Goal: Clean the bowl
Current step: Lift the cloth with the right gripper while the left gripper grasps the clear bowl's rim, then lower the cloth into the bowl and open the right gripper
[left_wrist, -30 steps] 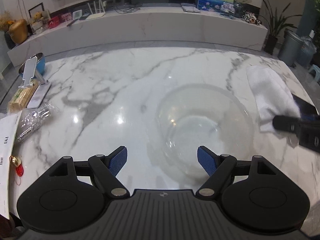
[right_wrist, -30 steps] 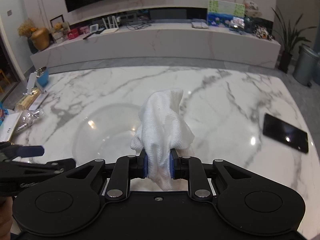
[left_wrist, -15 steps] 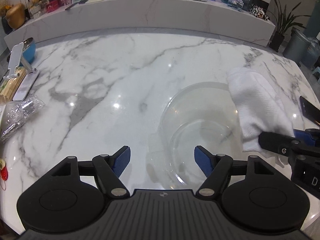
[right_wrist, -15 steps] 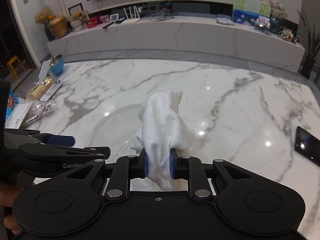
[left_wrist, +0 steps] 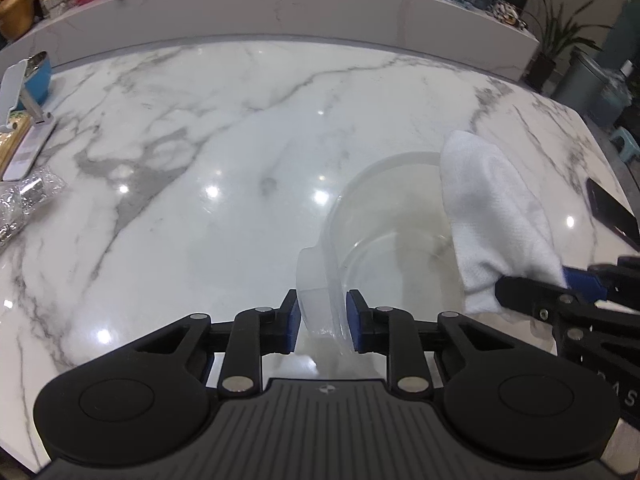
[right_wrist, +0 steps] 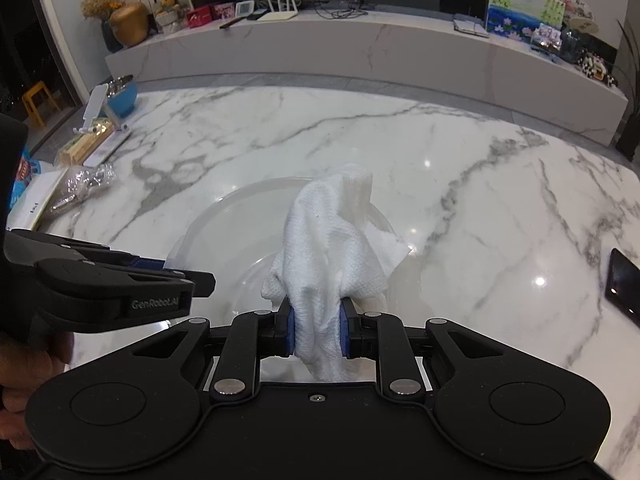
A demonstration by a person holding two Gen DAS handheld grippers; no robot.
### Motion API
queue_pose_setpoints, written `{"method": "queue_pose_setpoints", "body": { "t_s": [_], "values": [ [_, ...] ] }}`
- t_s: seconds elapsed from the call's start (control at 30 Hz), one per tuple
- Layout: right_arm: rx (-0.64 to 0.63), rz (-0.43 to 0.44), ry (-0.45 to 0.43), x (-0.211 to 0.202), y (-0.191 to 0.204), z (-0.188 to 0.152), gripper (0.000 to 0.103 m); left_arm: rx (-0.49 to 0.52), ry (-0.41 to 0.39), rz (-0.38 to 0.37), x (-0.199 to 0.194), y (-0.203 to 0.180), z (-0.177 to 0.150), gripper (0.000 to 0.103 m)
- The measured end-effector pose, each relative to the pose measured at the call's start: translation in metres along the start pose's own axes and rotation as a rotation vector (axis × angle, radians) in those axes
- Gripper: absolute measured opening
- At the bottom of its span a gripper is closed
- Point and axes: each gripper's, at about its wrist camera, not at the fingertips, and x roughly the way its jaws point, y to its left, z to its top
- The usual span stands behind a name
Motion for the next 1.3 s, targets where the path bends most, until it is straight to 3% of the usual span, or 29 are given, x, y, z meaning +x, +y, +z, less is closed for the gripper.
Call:
{"method": "queue_pose_setpoints", "body": {
  "t_s": [0.3, 0.63, 0.8, 1.03, 1.3],
  "values": [
    [-0.047, 0.012, 0.065, -0.003, 0.000, -0.013, 0.019, 0.074, -0.006, 0.013, -0.008, -0.015, -0.017, 0.018],
    [-0.085, 0.026, 0.102, 0.001, 0.010, -0.017, 0.019, 0.077, -0.010, 0.011, -0.005, -0.013, -0.016, 0.019],
    [-0.074, 0.034, 0.170, 0.019, 0.008, -0.017, 0.019, 0.077, -0.010, 0.010, -0.004, -0.014, -0.014, 0.019],
    [-0.068, 0.037, 0.174, 0.010, 0.010, -0.011, 0.030, 0.077, -0.004, 0.008, -0.002, -0.012, -0.014, 0.019],
    [-0.060, 0.108, 0.185, -0.009, 0.006, -0.005, 0.047, 0.072, 0.006, 0.006, -0.001, -0.012, -0.013, 0.019]
  ]
}}
